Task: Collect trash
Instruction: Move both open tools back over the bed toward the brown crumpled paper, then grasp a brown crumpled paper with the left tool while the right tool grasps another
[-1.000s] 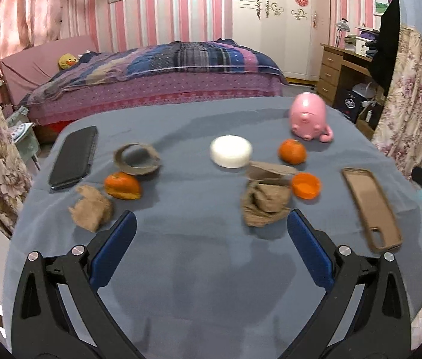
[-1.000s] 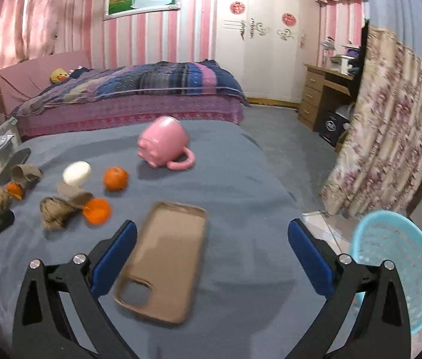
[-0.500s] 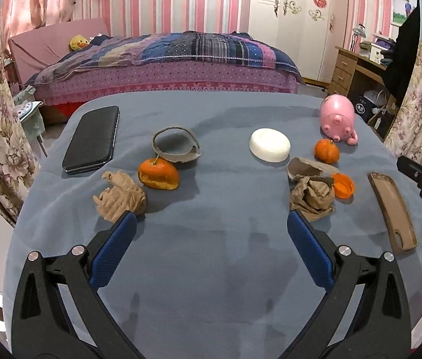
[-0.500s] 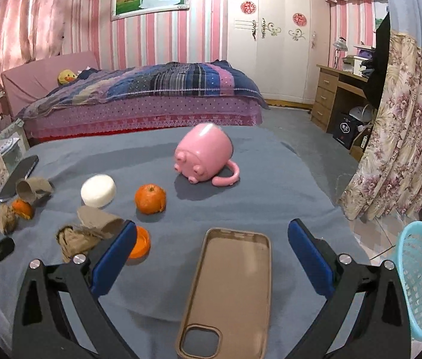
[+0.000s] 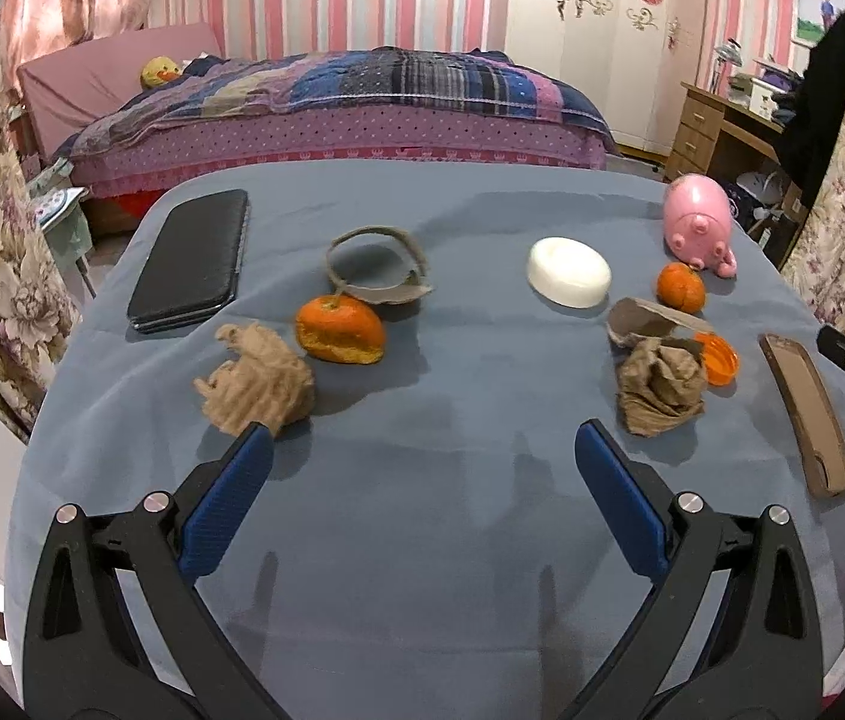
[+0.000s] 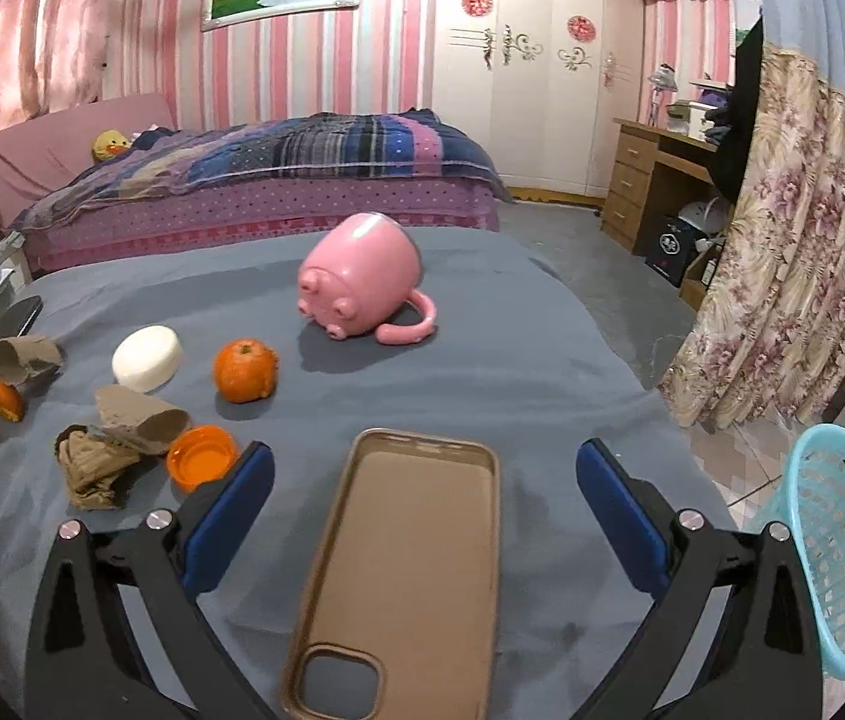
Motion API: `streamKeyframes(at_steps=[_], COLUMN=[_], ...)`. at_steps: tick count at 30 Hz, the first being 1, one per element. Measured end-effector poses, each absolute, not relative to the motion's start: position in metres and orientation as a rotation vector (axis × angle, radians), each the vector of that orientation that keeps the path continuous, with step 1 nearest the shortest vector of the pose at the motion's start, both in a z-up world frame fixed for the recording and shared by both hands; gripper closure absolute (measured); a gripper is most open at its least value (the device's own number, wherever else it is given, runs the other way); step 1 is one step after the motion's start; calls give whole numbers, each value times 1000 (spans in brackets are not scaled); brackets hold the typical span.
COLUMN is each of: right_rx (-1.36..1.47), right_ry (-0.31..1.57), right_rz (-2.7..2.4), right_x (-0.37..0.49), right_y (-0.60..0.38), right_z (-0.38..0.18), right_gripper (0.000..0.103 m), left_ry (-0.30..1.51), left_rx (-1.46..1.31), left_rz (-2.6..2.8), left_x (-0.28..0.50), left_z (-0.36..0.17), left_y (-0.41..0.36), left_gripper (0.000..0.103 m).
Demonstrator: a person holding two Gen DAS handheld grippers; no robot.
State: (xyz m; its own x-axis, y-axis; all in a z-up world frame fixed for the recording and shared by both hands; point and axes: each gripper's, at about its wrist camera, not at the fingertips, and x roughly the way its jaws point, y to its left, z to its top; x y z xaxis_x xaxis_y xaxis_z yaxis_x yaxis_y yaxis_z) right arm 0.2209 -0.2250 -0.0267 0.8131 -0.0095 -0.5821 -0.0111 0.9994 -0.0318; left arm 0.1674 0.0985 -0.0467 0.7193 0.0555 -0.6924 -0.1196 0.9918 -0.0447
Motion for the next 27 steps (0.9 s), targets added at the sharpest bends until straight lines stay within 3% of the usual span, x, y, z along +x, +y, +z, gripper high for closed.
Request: streamKeyframes(at_steps=[16, 21, 25, 27], right_rx=[-15, -26, -38, -53], right_ry=[673, 694, 684, 689], right_rz=[23, 59, 102, 121], right_x=[237, 238, 232, 230], right_y=[-223, -207, -191, -180], right_z=[-35, -38, -37, -39], right_gripper=[5, 5, 5, 5], left_ry=[777, 829, 832, 848], left_rx=[-247, -255, -227, -204], left_rz=[197, 201, 192, 187], left_x=[195, 202, 200, 199], left_z=[-64, -71, -70, -70], left_y=[158, 163, 163, 162], left_gripper=[6, 22, 58, 60])
